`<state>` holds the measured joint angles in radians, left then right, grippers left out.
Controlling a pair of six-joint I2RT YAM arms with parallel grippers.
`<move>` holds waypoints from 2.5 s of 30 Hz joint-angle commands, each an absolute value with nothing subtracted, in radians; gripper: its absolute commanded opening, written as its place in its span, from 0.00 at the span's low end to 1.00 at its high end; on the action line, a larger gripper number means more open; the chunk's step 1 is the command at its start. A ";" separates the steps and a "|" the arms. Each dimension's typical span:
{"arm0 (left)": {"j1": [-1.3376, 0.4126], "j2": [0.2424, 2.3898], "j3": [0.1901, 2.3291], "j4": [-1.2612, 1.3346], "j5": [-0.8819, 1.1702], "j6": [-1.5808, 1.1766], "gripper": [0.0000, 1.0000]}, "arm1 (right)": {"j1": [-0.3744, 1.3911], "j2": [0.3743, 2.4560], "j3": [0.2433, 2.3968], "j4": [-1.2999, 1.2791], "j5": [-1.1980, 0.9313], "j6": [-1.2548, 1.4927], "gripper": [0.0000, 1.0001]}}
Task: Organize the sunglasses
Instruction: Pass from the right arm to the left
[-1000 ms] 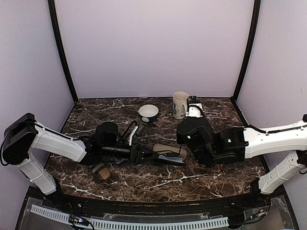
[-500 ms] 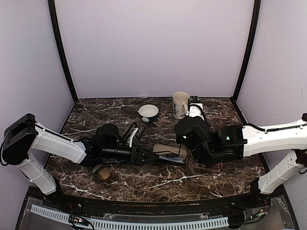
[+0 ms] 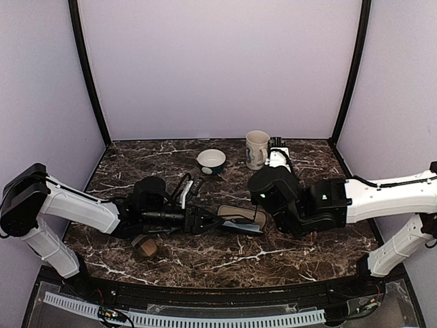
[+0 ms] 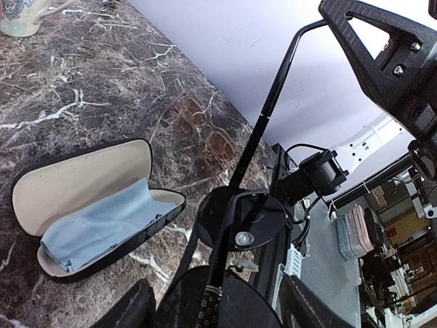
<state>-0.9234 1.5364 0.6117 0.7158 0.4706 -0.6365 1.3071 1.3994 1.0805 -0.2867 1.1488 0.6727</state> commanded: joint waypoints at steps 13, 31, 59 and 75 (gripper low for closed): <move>-0.927 1.504 0.607 0.696 0.465 -0.638 0.54 | 1.299 1.401 1.099 -0.273 1.172 0.687 0.00; -0.927 1.490 0.625 0.640 0.439 -0.642 0.32 | 1.298 1.409 1.092 -0.255 1.149 0.657 0.00; -0.920 1.471 0.638 0.588 0.418 -0.645 0.19 | 1.220 1.281 1.035 -0.176 0.846 0.611 0.68; -0.917 1.474 0.648 0.579 0.419 -0.664 0.09 | 1.162 1.235 0.994 -0.293 0.662 0.739 0.73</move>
